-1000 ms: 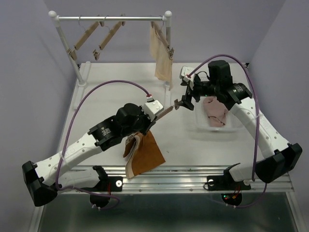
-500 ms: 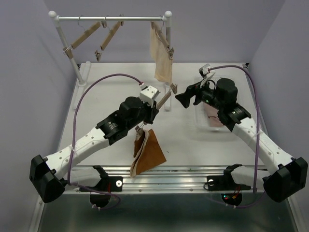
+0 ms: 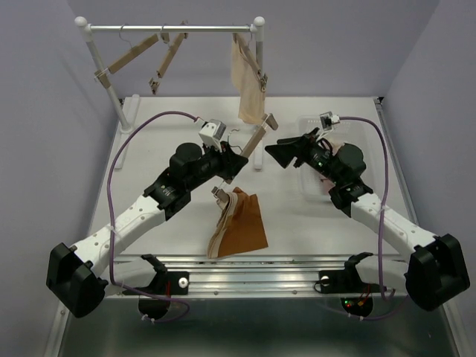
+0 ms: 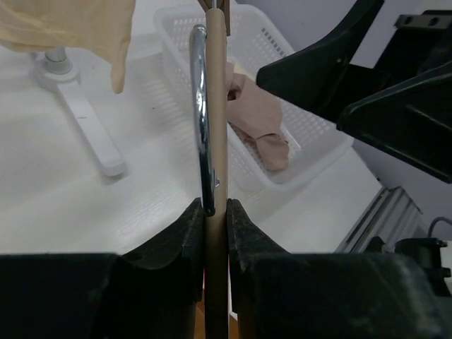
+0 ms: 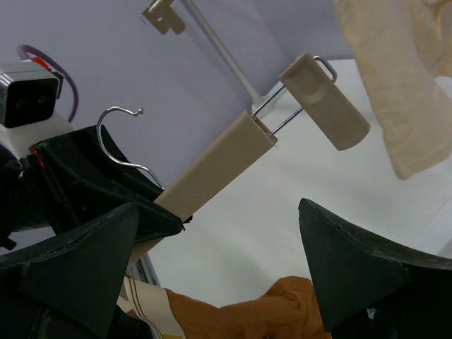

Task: Remove the underwear clipped to the hanger

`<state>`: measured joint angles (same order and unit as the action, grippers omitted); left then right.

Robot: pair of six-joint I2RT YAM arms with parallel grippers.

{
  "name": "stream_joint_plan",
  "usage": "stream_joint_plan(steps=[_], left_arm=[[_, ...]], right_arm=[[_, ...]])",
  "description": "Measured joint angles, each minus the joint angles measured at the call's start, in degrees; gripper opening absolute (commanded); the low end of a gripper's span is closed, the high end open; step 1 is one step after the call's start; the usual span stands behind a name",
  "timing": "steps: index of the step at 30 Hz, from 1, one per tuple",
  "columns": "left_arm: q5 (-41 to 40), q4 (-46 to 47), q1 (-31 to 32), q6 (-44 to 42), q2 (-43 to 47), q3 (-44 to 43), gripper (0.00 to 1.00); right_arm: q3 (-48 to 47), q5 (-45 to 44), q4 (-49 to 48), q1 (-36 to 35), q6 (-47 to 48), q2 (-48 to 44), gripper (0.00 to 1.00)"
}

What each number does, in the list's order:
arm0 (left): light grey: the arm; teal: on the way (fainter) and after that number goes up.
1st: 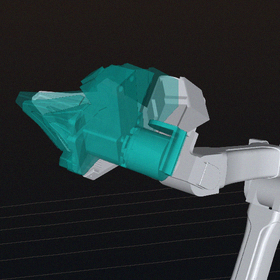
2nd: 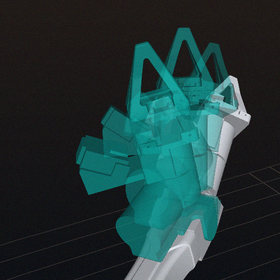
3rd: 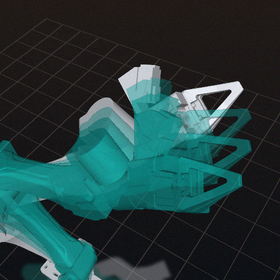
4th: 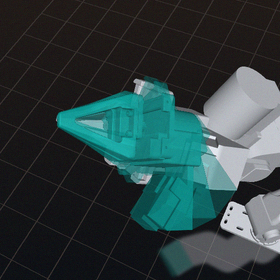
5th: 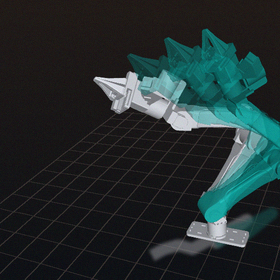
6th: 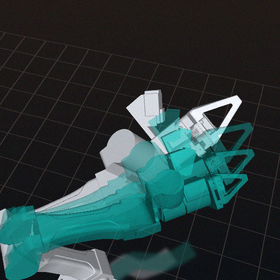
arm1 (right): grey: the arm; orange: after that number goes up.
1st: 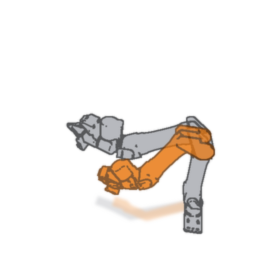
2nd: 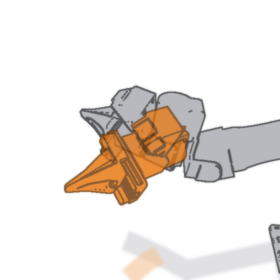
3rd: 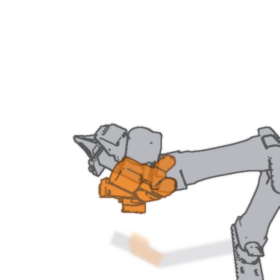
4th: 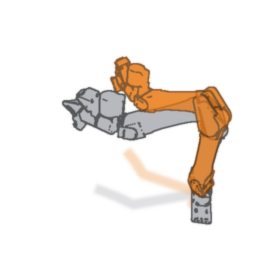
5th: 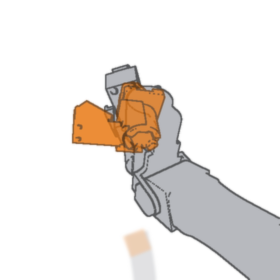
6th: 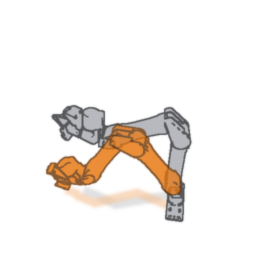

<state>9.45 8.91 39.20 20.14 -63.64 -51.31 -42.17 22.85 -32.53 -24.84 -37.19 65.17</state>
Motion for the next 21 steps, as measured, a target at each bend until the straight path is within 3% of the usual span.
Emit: stream_joint_plan(steps=[12, 21], left_arm=[[5.27, 7.1, -0.33, 9.94, 1.68, 3.17, 0.0], [8.09, 9.94, -0.33, 12.11, 1.68, 4.11, 0.0]], right_arm=[[3.04, 5.14, -25.92, -0.46, -13.79, 9.88, 0.99], [2.47, 3.98, -29.2, -4.26, -14.62, 13.38, 0.93]])
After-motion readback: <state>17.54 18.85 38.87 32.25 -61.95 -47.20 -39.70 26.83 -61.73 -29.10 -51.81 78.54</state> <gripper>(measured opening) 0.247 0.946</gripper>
